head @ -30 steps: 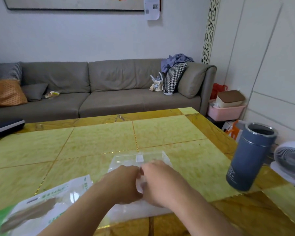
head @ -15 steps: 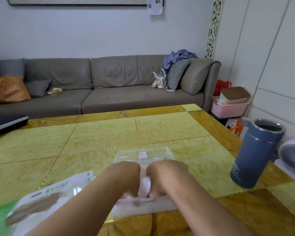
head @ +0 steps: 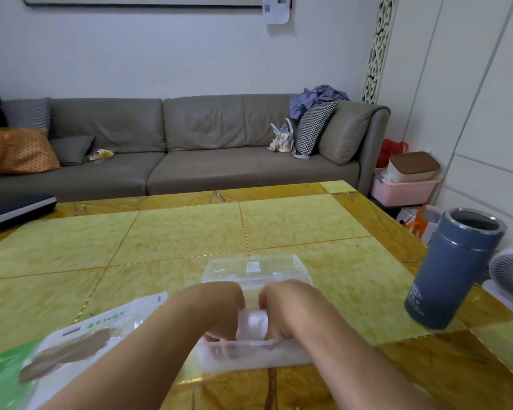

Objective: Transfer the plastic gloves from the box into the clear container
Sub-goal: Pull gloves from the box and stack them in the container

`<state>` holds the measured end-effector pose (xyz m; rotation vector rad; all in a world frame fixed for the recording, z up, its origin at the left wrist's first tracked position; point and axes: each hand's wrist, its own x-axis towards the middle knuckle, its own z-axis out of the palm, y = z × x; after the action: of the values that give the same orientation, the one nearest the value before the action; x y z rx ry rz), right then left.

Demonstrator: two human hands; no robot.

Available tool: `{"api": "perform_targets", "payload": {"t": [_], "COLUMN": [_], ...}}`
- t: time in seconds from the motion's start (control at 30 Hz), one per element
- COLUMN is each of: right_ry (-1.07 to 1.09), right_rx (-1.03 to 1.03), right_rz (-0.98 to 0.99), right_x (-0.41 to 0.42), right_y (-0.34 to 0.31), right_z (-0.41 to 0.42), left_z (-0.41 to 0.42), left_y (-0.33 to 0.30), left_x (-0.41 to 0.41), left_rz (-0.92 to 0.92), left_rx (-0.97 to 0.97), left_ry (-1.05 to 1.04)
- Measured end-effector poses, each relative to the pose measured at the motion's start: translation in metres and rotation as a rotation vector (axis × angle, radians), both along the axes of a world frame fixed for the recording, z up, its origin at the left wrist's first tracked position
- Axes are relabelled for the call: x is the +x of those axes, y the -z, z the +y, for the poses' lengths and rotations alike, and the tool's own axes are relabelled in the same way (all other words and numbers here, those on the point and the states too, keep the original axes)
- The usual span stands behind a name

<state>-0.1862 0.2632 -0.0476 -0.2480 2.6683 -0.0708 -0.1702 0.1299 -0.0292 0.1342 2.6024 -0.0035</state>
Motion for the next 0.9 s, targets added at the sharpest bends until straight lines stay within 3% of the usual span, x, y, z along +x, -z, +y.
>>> {"api": "perform_targets", "payload": {"t": [0.2, 0.37, 0.57, 0.73, 0.8, 0.9], "right_ry": [0.010, 0.050, -0.011, -0.071, -0.165, -0.380], "right_rx": [-0.049, -0.162, -0.066, -0.084, -0.189, -0.336], "right_rz": [-0.029, 0.082, 0.289, 0.550, 0.644, 0.564], "right_x": [0.008, 0.028, 0.048, 0.066, 0.079, 0.099], "right_y": [-0.006, -0.013, -0.027, -0.041, -0.043, -0.033], "right_z": [0.007, 0.019, 0.015, -0.014, -0.037, -0.075], "left_z": [0.011, 0.001, -0.015, -0.063, -0.093, -0.143], "left_y": [0.005, -0.009, -0.032, -0.031, -0.023, -0.007], "left_x": [0.005, 0.017, 0.060, 0.090, 0.100, 0.115], "left_rz": [0.015, 0.070, 0.322, 0.745, 0.822, 0.822], "left_rx": [-0.065, 0.060, 0.284, 0.570, 0.512, 0.333], "left_ry": [0.025, -0.004, -0.013, -0.214, -0.340, -0.548]}}
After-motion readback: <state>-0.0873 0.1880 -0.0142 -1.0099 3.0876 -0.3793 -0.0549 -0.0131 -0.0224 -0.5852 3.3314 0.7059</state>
